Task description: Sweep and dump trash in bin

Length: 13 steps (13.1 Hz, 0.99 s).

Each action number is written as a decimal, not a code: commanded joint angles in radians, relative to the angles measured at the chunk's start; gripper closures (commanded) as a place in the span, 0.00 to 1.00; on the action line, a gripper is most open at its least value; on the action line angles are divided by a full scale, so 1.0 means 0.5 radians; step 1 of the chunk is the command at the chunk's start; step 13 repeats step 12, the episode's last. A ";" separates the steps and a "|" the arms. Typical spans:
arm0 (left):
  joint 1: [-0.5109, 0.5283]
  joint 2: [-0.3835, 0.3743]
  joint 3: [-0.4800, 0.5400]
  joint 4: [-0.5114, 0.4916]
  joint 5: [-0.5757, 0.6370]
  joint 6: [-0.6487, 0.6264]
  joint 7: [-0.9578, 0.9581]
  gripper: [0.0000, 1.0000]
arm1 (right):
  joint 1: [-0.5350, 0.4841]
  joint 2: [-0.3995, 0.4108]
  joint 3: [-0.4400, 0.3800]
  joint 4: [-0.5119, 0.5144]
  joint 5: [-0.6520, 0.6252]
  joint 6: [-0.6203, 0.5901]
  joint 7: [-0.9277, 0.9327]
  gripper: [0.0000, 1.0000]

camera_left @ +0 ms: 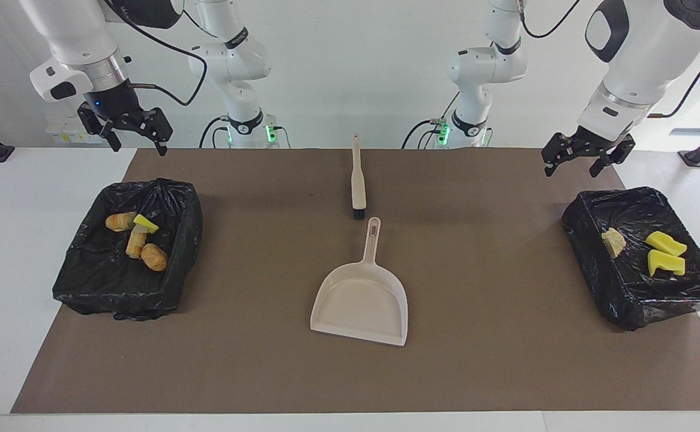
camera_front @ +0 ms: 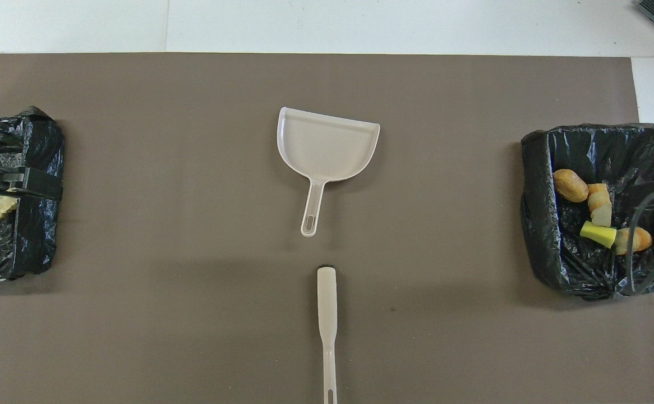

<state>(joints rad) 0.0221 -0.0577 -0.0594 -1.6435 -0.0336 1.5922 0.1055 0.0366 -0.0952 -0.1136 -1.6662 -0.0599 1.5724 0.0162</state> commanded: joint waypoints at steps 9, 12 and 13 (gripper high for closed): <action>0.011 -0.121 -0.028 -0.032 -0.016 -0.074 0.041 0.00 | 0.034 -0.037 -0.006 -0.012 0.016 -0.132 -0.023 0.00; 0.008 -0.121 -0.031 -0.029 0.055 -0.086 0.041 0.00 | 0.037 -0.031 -0.003 -0.012 0.006 -0.111 -0.054 0.00; 0.008 -0.121 -0.031 -0.029 0.055 -0.086 0.041 0.00 | 0.037 -0.031 -0.003 -0.012 0.006 -0.111 -0.054 0.00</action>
